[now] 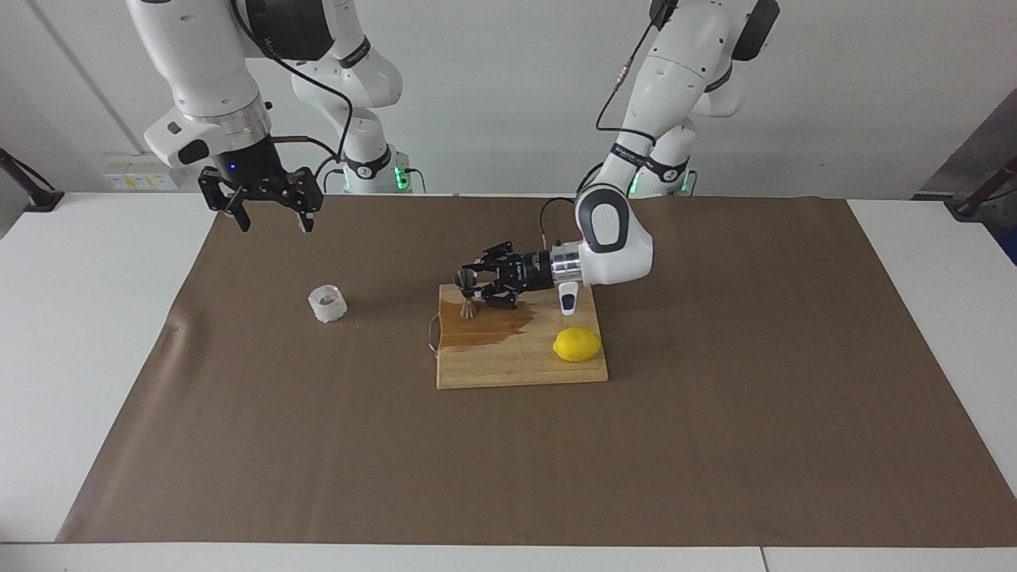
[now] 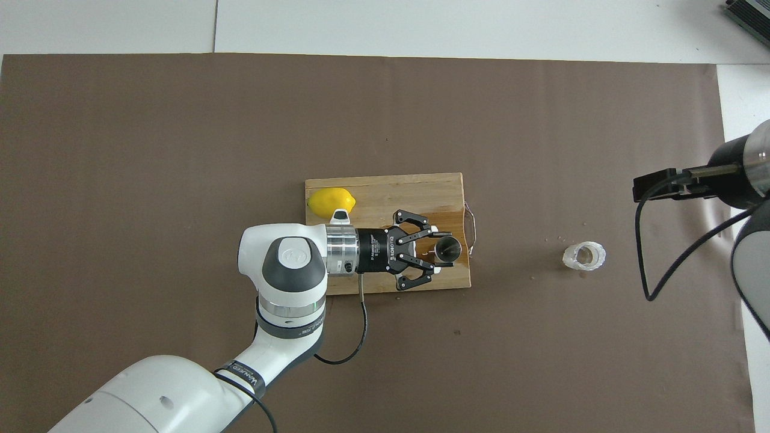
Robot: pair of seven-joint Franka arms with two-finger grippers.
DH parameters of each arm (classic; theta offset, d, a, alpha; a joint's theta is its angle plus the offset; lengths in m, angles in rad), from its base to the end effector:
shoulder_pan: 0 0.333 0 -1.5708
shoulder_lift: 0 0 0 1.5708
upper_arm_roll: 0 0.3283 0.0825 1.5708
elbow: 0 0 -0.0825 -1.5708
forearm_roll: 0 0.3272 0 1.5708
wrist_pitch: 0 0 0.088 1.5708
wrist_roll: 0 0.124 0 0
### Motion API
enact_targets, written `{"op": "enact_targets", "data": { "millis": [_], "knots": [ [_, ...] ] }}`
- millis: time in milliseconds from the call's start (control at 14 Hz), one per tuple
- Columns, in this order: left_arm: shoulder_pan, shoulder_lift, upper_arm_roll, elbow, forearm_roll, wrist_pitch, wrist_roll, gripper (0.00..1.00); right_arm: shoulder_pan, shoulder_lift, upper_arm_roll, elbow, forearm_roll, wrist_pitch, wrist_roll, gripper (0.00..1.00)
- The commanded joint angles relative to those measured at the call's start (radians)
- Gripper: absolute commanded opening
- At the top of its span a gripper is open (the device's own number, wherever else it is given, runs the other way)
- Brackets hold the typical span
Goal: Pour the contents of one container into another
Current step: 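Set the jigger on the board while the right gripper moves forward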
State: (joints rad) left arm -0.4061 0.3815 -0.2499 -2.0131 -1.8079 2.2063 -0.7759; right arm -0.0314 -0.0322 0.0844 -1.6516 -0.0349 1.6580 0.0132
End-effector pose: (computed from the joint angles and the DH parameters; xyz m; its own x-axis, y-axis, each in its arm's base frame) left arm 0.4446 -0.3877 0.3352 -0.0436 0.2298 -0.9723 0.9981 -0.0320 -0.0523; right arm 0.4949 0.0229 0.6098 0.9983 0.0429 0.0389 0.0414 -0.9985 0.0370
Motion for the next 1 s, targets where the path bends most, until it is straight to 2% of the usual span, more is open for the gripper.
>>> {"op": "enact_targets", "data": {
  "millis": [0,214,357,500,643,786,929],
  "knots": [
    [-0.022,-0.033,0.017,-0.036,-0.028,0.02,0.033,1.0,-0.015,-0.043,0.005,-0.066,0.021,0.019,-0.097,1.0],
    [-0.022,-0.035,0.017,-0.027,-0.028,-0.009,0.038,1.0,-0.019,-0.064,0.003,-0.124,0.045,0.081,-0.265,1.0],
    [-0.019,-0.036,0.017,-0.016,-0.028,-0.074,0.038,1.0,-0.05,-0.092,0.0,-0.207,0.145,0.169,-0.477,1.0],
    [-0.002,-0.058,0.017,-0.01,-0.021,-0.131,0.03,1.0,-0.051,-0.12,0.0,-0.275,0.147,0.235,-0.635,1.0],
    [0.038,-0.082,0.017,-0.01,-0.005,-0.183,0.021,1.0,-0.051,-0.127,0.0,-0.29,0.147,0.246,-0.72,1.0],
    [0.088,-0.111,0.017,-0.01,0.063,-0.203,-0.003,1.0,-0.051,-0.127,0.0,-0.292,0.147,0.238,-0.798,1.0],
    [0.146,-0.139,0.017,-0.006,0.203,-0.204,-0.017,1.0,-0.048,-0.129,0.0,-0.297,0.147,0.229,-0.861,1.0]
  ]
}}
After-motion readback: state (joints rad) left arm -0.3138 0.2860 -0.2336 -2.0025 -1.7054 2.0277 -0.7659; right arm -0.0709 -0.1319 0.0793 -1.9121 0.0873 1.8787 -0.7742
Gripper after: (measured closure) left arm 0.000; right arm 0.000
